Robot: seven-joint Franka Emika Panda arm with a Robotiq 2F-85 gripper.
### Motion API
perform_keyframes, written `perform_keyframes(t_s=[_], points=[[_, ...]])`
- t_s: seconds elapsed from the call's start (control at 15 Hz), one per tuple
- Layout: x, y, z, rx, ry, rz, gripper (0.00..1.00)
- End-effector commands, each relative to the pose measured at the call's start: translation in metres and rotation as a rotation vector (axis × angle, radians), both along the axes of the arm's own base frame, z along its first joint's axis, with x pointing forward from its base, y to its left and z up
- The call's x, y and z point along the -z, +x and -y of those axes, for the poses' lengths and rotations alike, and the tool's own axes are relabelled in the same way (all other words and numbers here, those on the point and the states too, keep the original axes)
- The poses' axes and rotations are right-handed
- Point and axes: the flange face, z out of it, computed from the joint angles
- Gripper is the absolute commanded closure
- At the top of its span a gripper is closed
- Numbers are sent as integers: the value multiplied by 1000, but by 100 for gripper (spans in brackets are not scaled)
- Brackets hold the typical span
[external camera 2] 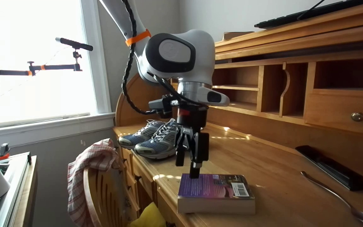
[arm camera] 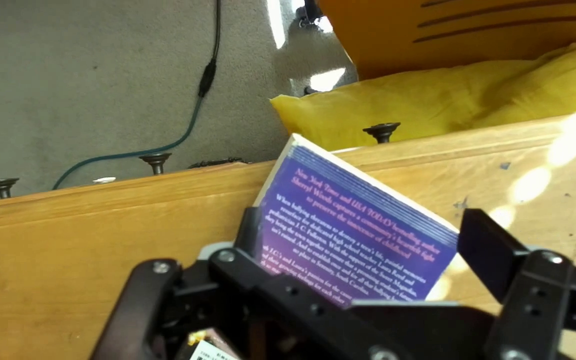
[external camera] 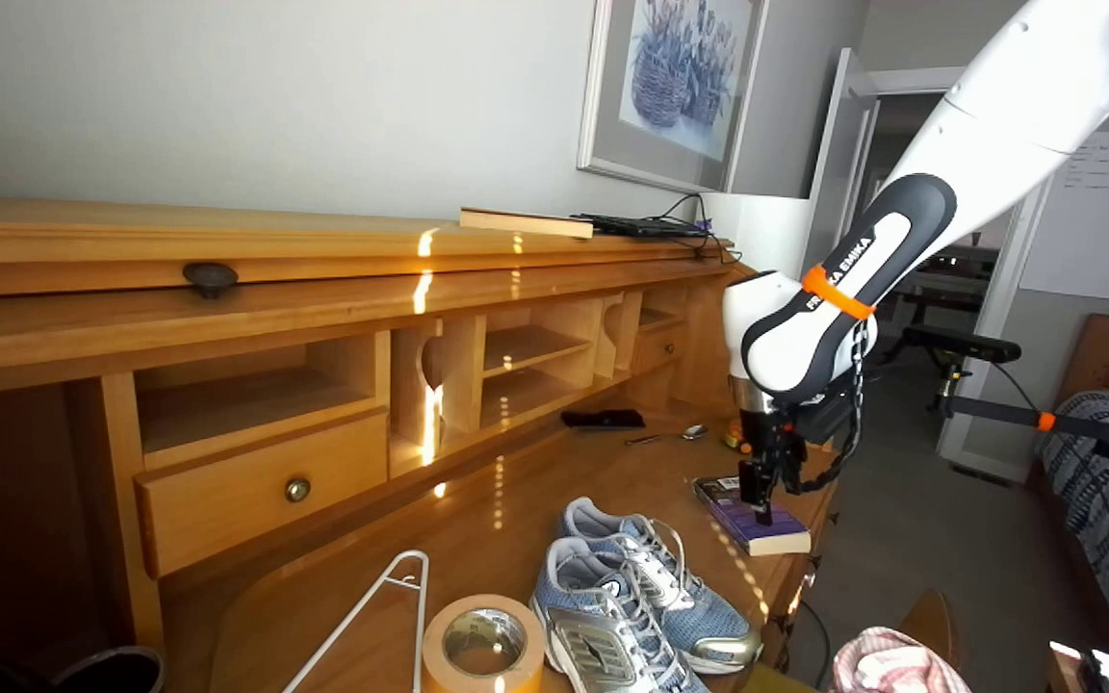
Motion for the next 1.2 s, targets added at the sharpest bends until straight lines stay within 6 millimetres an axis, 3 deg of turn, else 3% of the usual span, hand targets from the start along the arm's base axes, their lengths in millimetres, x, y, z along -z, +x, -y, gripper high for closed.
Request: perform_keyframes(t_s=[0.0, 0.4, 1.13], points=[[13, 10, -8, 10, -81, -18, 0], [26, 21, -20, -41, -84, -6, 0], [37, 22, -9, -77, -117, -34, 0]])
